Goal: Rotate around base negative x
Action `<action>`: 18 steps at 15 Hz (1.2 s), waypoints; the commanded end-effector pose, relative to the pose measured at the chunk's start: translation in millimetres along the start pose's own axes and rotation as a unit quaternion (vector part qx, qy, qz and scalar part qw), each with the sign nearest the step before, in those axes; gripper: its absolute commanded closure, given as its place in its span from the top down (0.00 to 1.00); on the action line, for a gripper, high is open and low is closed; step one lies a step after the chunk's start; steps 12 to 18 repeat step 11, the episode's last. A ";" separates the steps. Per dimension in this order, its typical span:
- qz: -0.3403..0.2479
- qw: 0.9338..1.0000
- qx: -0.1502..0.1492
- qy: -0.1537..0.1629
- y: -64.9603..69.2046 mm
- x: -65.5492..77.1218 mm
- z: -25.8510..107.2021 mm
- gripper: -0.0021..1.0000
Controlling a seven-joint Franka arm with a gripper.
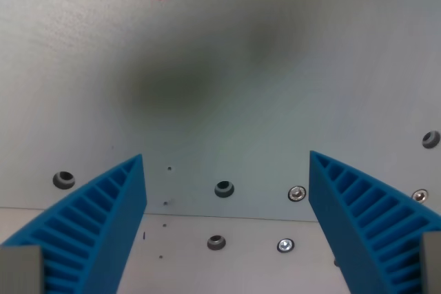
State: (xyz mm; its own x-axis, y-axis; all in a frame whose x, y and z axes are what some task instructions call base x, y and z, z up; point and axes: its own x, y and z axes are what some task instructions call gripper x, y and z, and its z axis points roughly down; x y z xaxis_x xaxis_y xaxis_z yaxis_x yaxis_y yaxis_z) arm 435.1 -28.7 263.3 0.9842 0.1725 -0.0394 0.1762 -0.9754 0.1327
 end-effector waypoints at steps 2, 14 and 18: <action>0.011 0.994 -0.107 -0.017 -2.6 -0.2 -2.9 1.00; 0.012 0.987 -0.158 -0.027 -2.6 -0.2 -2.9 1.00; 0.012 0.987 -0.158 -0.027 -2.6 -0.2 -2.9 1.00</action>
